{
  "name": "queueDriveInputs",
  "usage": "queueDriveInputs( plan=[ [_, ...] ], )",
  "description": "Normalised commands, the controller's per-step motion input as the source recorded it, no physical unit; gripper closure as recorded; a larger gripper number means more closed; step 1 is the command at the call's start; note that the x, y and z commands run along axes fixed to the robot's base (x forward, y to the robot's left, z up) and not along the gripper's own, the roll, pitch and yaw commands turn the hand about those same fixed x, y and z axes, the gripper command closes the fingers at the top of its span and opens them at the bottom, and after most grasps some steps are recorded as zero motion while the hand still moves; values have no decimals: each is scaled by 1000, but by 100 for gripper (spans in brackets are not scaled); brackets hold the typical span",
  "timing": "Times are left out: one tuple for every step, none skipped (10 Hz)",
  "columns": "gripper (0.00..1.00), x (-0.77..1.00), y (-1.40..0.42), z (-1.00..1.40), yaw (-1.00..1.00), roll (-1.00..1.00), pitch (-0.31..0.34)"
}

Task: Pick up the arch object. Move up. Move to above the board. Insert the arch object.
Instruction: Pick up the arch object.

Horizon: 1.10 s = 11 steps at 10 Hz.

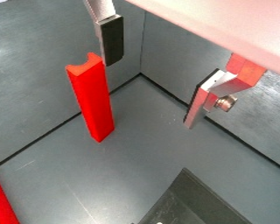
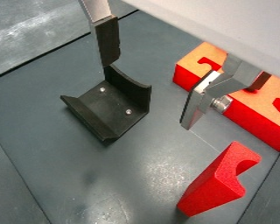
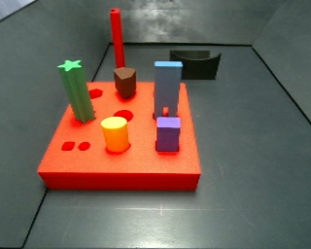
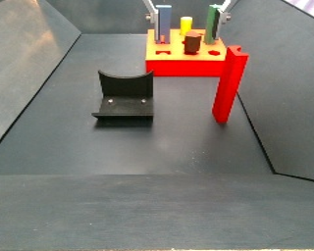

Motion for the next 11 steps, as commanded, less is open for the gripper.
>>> queueDriveInputs(
  plan=[
    [0, 0, 0, -80, 0, 0, -49],
    [0, 20, 43, 0, 0, 0, 9],
    [0, -503, -9, 57, 517, 0, -113],
    [0, -749, -80, 163, 440, 147, -136],
    [0, -1000, 0, 160, 66, 113, -179],
    [0, -1000, -54, 0, 0, 69, -220],
    [0, -694, 0, -294, -246, 0, -67],
    [0, -757, 0, -423, -409, -16, -81],
    [0, -591, 0, -534, -354, -54, -100],
    [0, 69, 126, -846, -146, -24, -11],
    [0, 254, 114, -1000, 0, 0, 0]
  ],
)
